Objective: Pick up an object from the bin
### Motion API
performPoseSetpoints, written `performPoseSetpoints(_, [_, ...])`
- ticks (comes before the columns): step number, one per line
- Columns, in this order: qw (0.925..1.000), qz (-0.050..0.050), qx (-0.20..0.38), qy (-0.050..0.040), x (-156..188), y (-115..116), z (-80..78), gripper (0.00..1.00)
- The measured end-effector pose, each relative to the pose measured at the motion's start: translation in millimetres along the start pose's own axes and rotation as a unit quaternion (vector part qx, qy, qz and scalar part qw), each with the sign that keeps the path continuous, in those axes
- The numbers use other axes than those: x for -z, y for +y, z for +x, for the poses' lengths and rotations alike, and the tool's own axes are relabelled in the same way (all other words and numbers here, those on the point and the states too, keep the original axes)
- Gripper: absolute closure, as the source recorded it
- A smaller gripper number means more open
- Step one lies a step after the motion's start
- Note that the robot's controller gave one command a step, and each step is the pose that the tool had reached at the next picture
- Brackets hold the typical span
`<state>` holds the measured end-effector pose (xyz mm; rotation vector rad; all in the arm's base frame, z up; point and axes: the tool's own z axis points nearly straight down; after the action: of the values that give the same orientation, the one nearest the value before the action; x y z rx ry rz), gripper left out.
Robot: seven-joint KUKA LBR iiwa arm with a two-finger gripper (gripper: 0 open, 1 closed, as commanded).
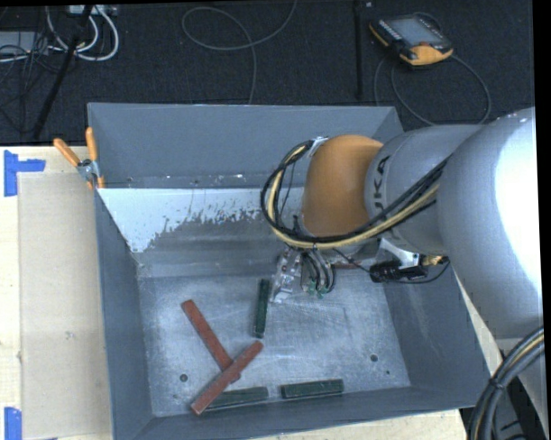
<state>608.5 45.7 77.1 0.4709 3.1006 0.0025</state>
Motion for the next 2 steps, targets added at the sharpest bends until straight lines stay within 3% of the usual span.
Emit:
performPoseSetpoints(1, [1.0000, 0.000, 0.000, 0.0000, 0, 0, 0.0, 1.00])
performPoseSetpoints(2, [0.9981, -0.002, 0.060, 0.0160, -2, -19, -13.3, 0.00])
